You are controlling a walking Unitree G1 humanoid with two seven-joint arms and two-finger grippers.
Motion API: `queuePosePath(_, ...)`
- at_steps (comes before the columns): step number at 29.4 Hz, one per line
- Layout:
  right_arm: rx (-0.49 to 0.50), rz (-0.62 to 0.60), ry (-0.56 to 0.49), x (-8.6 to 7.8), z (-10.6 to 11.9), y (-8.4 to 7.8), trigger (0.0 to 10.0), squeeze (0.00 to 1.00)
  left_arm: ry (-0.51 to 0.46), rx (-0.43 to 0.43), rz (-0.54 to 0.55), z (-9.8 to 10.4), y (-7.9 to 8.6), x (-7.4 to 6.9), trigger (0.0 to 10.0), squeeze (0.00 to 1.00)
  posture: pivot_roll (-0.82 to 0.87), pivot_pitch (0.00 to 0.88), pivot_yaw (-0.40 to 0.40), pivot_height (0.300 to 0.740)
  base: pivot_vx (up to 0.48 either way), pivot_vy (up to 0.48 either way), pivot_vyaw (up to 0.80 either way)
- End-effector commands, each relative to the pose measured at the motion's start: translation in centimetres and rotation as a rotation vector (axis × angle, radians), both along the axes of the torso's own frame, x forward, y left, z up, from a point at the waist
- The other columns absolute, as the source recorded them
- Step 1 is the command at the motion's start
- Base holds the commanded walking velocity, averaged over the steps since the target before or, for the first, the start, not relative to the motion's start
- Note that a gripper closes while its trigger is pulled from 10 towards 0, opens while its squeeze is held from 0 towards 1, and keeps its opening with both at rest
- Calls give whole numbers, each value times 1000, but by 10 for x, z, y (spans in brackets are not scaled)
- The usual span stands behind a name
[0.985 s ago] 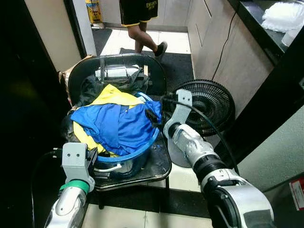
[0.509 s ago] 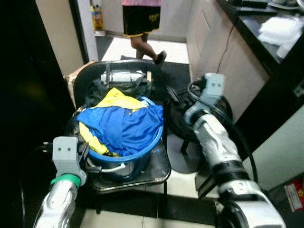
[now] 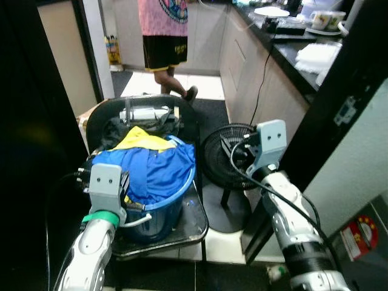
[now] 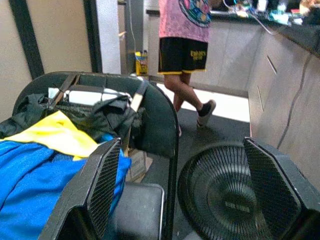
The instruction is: Clothes washing
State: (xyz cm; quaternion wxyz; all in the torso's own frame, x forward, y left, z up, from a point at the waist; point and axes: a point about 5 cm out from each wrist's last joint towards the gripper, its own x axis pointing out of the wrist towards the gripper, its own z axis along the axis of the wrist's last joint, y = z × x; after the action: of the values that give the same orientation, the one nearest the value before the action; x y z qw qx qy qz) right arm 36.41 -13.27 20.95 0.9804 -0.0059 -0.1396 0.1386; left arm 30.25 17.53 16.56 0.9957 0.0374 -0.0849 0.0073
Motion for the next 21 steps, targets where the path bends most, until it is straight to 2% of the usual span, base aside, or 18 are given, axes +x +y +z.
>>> queuePosePath(1, 19, 4, 16, -1, -3, 0, 10000, 0, 4, -5, -4, -2, -3, -1, 10000, 0, -22, 0, -33, 740, 0, 0, 0)
queuePosePath(5, 35, 19, 51, -5, -14, 7, 10000, 0, 18, -1, 3, -5, -4, -2, 10000, 0, -23, 2, -26, 740, 0, 0, 0)
queuePosePath(13, 44, 4, 44, -6, -12, 6, 10000, 0, 27, -8, -12, -6, -7, -1, 10000, 0, -27, 4, -5, 740, 0, 0, 0)
queuePosePath(21, 20, 70, 66, -13, -17, 14, 10000, 0, 26, 0, -18, -7, -11, 2, 10000, 0, -25, 3, -3, 740, 0, 0, 0)
